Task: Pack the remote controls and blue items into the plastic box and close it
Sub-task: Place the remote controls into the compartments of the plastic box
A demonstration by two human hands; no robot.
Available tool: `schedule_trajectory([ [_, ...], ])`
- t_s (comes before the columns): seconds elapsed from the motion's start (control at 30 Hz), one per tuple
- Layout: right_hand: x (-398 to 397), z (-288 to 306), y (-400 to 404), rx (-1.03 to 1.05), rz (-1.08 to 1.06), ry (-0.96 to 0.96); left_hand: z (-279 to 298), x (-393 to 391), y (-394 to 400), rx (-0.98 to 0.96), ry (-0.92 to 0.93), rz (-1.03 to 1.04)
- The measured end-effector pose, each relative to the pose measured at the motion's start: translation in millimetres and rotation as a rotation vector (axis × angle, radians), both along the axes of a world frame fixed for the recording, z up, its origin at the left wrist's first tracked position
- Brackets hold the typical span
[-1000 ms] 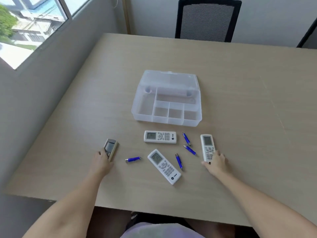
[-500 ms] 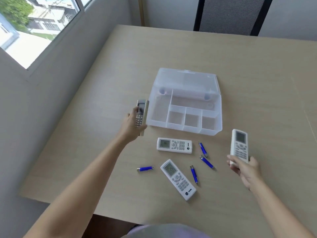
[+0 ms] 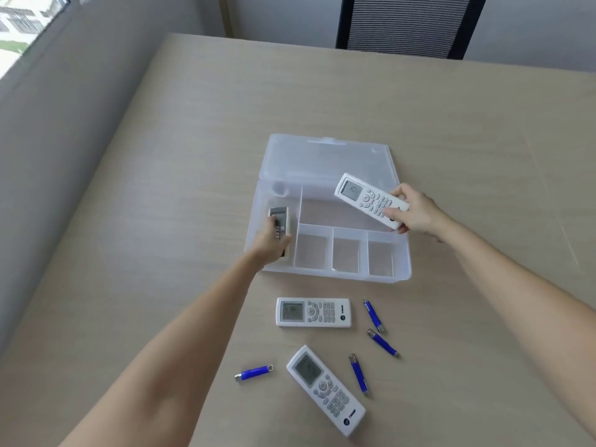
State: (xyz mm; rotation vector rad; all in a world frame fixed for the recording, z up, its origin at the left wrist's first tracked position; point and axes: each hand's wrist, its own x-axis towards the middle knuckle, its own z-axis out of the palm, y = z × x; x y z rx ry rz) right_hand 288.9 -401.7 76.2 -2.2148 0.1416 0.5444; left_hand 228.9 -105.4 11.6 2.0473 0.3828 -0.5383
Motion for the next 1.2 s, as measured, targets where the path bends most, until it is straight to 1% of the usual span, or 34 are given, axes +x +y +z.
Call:
schedule_trajectory([
  [0.1,29.7,-14.6,14.2,-0.037,0.121,0.087,-14.0,3.5,4.5,0.039,0.009,-0.020],
  [0.2,44.9,-28.9,25.3,-0.044,0.229,0.195,-22.9,6.9,3.9,0.145,0.042,-0.096],
  [0.37,49.6,-57.8,34.7,0.011,0.216,0.281,-29.7,8.6,-1.7,0.361,0.108,-0.205],
  [0.43,46.5,-66.8,39.6,-0.050,0.221,0.267,-30.7,7.4,-3.2,0.429,0.099,-0.240],
  [0.5,40.8,-71.1,45.7,-0.188,0.262,0.200,-29.2,5.9,-3.7,0.489,0.081,-0.278],
  [0.57,33.1,-71.8,53.5,-0.353,0.334,0.105,-24.9,4.8,-2.3,0.517,0.082,-0.315],
  [0.63,25.5,-70.0,59.1,-0.425,0.330,0.044,-15.8,0.2,-0.2,0.524,0.071,-0.354],
  [0.67,21.8,-67.7,60.8,-0.430,0.317,0.035,-9.2,-4.6,0.7,0.527,0.025,-0.356],
  [0.7,16.4,-63.0,61.4,-0.420,0.307,0.035,-1.6,-12.0,1.4,0.531,-0.064,-0.342],
  [0.77,-0.6,-50.2,60.0,-0.372,0.280,-0.022,14.9,-35.0,0.5,0.527,-0.372,-0.307],
  [0.8,-15.1,-43.0,57.8,-0.332,0.248,-0.103,20.8,-49.7,-1.0,0.498,-0.524,-0.322],
  [0.83,-35.4,-34.4,55.3,-0.286,0.203,-0.209,24.2,-65.8,-2.8,0.458,-0.615,-0.379],
  [0.87,-59.7,-28.0,52.1,-0.240,0.165,-0.331,23.8,-82.4,-4.2,0.425,-0.645,-0.469],
  [0.9,-88.0,-23.0,49.0,-0.213,0.151,-0.435,19.7,-98.2,-5.7,0.411,-0.618,-0.568],
  [0.93,-116.9,-21.0,45.3,-0.199,0.167,-0.487,12.0,-111.3,-6.3,0.414,-0.549,-0.654],
  [0.97,-146.2,-20.3,41.8,-0.196,0.200,-0.481,2.8,-120.7,-6.2,0.430,-0.467,-0.715],
  [1.03,-199.1,-29.7,36.1,-0.200,0.276,-0.385,-13.3,-131.3,-5.2,0.473,-0.312,-0.781],
  [1.07,-221.0,-36.4,35.5,-0.206,0.310,-0.319,-18.8,-133.4,-5.4,0.483,-0.270,-0.783],
  [1.2,-285.3,-51.8,52.9,-0.356,0.507,-0.041,-24.2,-133.7,-7.5,0.511,-0.258,-0.751],
])
